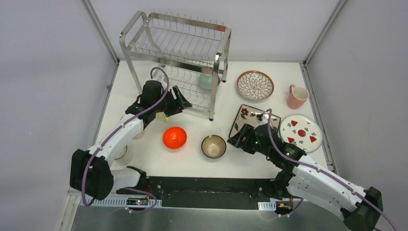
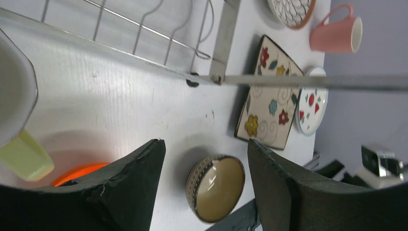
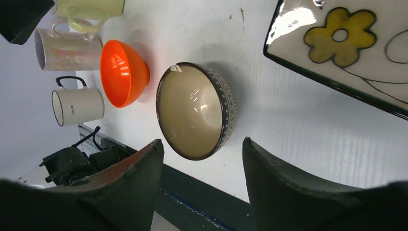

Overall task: Load the mixed dishes into the dish rack
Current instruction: Pick up the bowl from the center of the board.

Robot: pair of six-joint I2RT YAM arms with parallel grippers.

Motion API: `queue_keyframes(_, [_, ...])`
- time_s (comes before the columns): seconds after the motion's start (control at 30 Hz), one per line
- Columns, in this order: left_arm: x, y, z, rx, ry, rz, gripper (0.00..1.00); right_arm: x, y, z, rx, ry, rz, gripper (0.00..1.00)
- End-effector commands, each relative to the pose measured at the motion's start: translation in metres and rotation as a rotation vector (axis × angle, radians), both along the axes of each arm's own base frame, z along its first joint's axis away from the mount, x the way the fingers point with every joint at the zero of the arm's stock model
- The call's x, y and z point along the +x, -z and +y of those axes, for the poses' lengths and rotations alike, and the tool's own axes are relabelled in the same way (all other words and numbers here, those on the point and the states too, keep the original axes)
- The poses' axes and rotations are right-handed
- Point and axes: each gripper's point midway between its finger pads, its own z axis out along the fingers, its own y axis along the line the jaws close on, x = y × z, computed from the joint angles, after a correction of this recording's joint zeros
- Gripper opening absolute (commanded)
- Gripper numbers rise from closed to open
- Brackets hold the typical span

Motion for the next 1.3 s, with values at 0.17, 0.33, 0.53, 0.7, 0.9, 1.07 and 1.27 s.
queue_keyframes(0.17, [-0.080,-0.003,-0.004,0.040,0.317,-0.012,0.67,0.010,0.007,0.034,0.036,-0.080,0.015,0.62])
queue_keyframes(0.33, [-0.098,-0.006,-0.001,0.035,0.354,-0.040,0.65,0.016,0.021,0.036,-0.017,-0.063,0.043,0.57])
queue_keyframes(0.53, [-0.103,-0.009,0.005,0.080,0.375,-0.079,0.65,0.023,0.034,0.046,-0.047,-0.068,0.064,0.53])
queue_keyframes(0.7, [-0.110,-0.004,0.006,0.095,0.412,-0.083,0.62,0.022,0.039,0.052,-0.067,-0.091,0.084,0.53])
queue_keyframes(0.9, [-0.115,-0.008,0.015,0.145,0.405,-0.117,0.61,0.018,0.026,0.047,-0.157,-0.195,0.018,0.65])
queue_keyframes(1.07, [-0.118,-0.023,0.022,0.166,0.382,-0.192,0.63,0.021,-0.003,0.039,-0.275,-0.286,-0.127,0.70])
queue_keyframes(1.27, [-0.118,-0.029,0.025,0.182,0.372,-0.228,0.64,0.011,-0.018,0.059,-0.450,-0.473,-0.382,0.70])
